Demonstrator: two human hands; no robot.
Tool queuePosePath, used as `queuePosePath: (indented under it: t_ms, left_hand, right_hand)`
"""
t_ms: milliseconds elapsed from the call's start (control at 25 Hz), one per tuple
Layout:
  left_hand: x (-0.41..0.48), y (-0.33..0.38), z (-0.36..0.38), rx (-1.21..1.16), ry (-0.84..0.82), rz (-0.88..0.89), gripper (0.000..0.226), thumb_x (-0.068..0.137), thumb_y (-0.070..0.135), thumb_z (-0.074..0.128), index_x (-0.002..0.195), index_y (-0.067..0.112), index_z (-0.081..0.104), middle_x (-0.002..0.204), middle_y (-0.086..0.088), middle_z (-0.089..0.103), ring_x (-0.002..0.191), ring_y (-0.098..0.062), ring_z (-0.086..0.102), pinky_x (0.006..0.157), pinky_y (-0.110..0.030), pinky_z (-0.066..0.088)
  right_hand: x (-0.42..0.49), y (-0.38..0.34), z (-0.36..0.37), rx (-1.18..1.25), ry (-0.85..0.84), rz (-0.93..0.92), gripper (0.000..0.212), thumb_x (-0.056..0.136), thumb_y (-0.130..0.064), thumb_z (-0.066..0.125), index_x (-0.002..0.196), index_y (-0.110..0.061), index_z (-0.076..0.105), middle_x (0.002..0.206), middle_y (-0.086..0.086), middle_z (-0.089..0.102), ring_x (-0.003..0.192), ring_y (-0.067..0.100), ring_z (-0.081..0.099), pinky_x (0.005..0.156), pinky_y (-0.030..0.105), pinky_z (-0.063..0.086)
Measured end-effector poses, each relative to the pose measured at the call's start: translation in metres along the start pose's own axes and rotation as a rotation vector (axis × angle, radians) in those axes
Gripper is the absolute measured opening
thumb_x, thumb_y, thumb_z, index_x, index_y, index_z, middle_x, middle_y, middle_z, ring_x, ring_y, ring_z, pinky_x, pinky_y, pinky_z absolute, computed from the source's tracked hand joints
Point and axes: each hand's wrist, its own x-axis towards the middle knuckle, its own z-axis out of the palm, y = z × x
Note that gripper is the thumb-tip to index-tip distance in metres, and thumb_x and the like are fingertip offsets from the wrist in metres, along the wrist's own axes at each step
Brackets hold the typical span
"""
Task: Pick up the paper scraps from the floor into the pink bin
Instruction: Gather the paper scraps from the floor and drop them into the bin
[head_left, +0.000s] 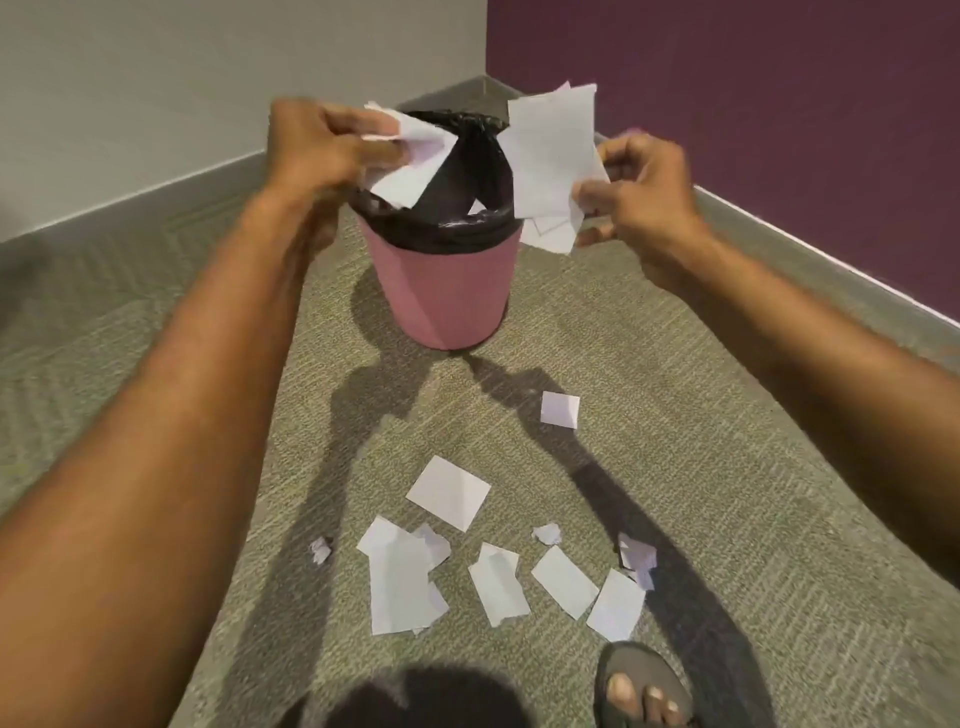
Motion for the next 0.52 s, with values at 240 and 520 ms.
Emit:
queuePosePath:
  t_ms: [240,520]
  left_hand:
    - [0.072,-0.017,0.013,0.263,0.175,-0.128,0.025,0.059,0.001,0.087,0.072,0.01,0.066,0.091,-0.009,0.071,0.089,-0.023,0.072,0.068,-0.024,0.058]
    - [0.067,-0.034,0.02,0.211,0.122,-0.118,0.023,0.076,0.016,0.075,0.098,0.015,0.068,0.093,-0.005,0.067,0.083,-0.017,0.067,0.068,-0.028,0.059]
  right_hand:
    - [0.063,-0.03,0.061,-0.195,0.023,0.116,0.019,0.082,0.013,0.06,0.085,-0.004,0.055,0.105,0.023,0.067,0.074,0.033,0.073,0.052,0.042,0.061]
    - [0.066,-0.019,0.062,-0.067,-0.045,0.154,0.02,0.094,-0.001,0.054,0.113,0.005,0.057,0.097,0.014,0.057,0.082,0.027,0.069,0.067,0.032,0.062]
